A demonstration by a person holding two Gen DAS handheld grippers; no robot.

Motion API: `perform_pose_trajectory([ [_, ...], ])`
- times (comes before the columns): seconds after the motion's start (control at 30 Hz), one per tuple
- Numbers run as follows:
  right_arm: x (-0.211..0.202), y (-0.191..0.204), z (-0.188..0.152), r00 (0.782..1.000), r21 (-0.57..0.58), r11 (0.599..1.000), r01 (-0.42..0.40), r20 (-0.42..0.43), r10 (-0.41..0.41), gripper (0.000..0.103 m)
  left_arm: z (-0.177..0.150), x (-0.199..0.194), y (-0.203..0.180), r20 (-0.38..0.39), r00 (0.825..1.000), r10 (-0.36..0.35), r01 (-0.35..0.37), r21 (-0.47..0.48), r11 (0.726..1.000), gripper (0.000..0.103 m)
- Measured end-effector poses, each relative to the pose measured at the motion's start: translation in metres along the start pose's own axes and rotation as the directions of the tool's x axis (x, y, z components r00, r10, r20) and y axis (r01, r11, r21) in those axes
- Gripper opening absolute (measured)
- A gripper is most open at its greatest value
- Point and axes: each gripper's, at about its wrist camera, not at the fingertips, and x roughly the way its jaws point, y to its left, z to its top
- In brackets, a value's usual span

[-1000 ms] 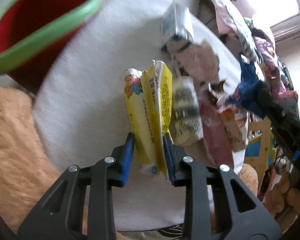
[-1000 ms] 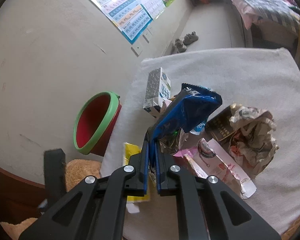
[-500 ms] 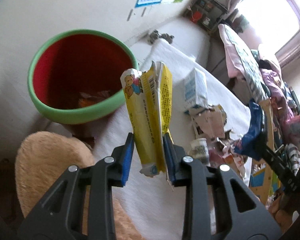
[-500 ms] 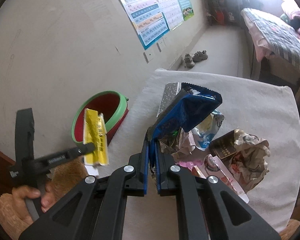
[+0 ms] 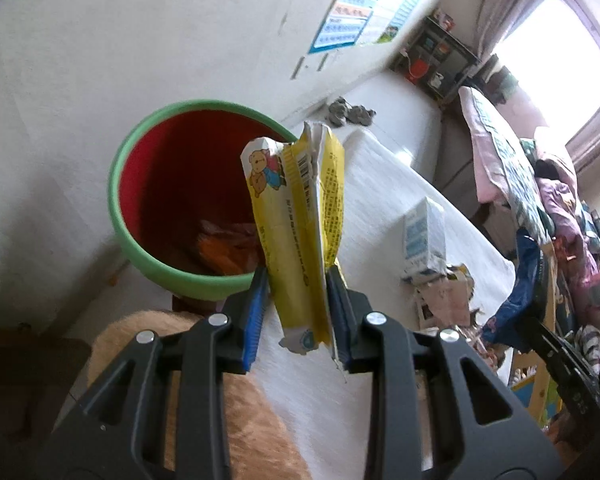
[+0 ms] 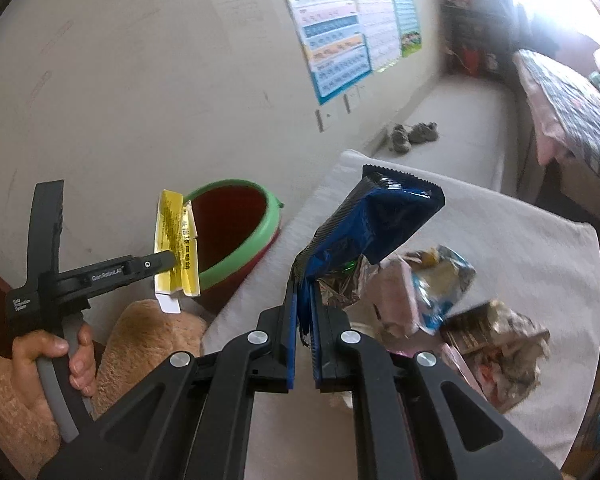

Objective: Collect trash
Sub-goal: 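Carry both items over the red bucket and open both tools to release them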

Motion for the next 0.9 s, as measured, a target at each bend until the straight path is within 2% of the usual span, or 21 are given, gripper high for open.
perform_pose_trajectory([
  [0.53,0.061,0.059,0.056,0.998,-0.163,0.985,-0.056,-0.001,0.057,0.007,0.025,0.007,0.042,0.039,0.998,0.059,-0.056,-0.064,0.996,0.029],
  [0.77,0.104,0.09,0.07,0.993,-0.249,0.962,-0.112,-0.053,0.102,0.007,0.034,0.019,0.056,0.026,0.996,0.084,-0.082,-0.089,0.993,0.029],
  [0.87,0.115,0.104,0.067,0.99,-0.277,0.951,-0.137,-0.067,0.123,0.011,0.038,0.023,0.062,0.025,0.995,0.096,-0.094,-0.094,0.991,0.032],
  [0.9,0.12,0.107,0.068,0.989,-0.283,0.948,-0.144,-0.075,0.128,0.018,0.038,0.024,0.064,0.024,0.995,0.097,-0.094,-0.096,0.991,0.035],
])
